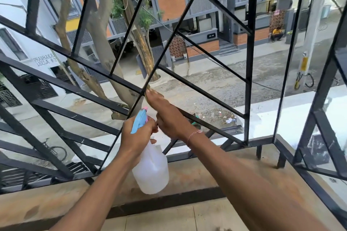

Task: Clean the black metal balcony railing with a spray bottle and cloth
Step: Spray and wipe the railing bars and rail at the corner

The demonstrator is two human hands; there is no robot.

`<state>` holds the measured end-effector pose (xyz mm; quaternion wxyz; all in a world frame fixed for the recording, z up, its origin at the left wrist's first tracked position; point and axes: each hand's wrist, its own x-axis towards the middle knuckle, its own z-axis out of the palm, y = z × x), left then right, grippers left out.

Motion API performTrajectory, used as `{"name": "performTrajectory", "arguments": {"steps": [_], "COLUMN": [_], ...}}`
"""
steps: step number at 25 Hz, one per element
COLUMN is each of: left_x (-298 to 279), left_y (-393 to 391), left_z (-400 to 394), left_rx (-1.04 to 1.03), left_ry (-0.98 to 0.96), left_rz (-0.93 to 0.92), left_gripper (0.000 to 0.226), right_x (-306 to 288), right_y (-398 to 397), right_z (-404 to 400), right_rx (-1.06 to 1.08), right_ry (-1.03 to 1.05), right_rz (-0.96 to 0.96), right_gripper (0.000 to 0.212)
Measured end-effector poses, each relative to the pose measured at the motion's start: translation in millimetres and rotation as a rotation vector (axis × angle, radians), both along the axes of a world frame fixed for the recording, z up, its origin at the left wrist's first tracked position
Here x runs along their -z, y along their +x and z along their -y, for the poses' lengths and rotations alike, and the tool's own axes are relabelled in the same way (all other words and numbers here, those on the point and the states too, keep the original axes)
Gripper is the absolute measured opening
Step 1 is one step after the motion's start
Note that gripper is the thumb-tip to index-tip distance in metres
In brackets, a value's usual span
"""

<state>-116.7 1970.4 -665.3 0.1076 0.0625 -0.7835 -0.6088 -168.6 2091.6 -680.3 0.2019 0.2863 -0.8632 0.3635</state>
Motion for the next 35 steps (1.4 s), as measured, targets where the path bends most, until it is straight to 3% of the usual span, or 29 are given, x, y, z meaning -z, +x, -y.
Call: {"name": "performTrajectory", "arguments": {"steps": [4, 8, 12, 14, 18, 21, 27, 32, 35], "left_x": [4.6, 11.4, 17.2, 19.8, 29.0, 38.6, 80.8, 135.7, 156.2], "left_y": [2.0, 5.6, 9.0, 9.0, 17.9, 34.8, 59.6, 68.8, 69.6], "left_z": [0.2, 1.2, -0.1, -0.2, -3.8, -2.3, 9.8, -9.0, -31.6], "left_rx": [0.023, 0.049, 0.092, 0.118, 0.173, 0.195, 0.207, 0.16, 0.147], "left_ry": [-0.04, -0.074, -0.07, -0.099, -0.182, -0.162, -0.054, -0.012, -0.055], "left_rz": [0.017, 0.035, 0.063, 0.089, 0.124, 0.14, 0.189, 0.304, 0.354], "left_gripper": [0.018, 0.016, 0.011, 0.009, 0.008, 0.006, 0.009, 0.02, 0.019], "right_x": [64.6, 121.6, 185.9, 193.3, 200.6, 193.6, 197.0, 181.6, 183.3], "right_y": [4.3, 22.8, 56.3, 65.7, 55.0, 60.2, 72.7, 54.1, 53.6], "right_z": [-43.9, -99.6, -185.6, -197.9, -169.8, -147.6, -72.9, -64.3, -77.0], "right_rx": [0.086, 0.301, 0.521, 0.587, 0.667, 0.779, 0.639, 0.706, 0.809], "right_ry": [0.073, 0.017, 0.071, 0.106, -0.122, -0.255, -0.362, -0.502, -0.413], "right_rz": [-0.15, 0.121, 0.475, 0.551, 0.503, 0.596, 0.559, 0.626, 0.532], "right_gripper": [0.102, 0.109, 0.094, 0.084, 0.08, 0.07, 0.06, 0.035, 0.031]}}
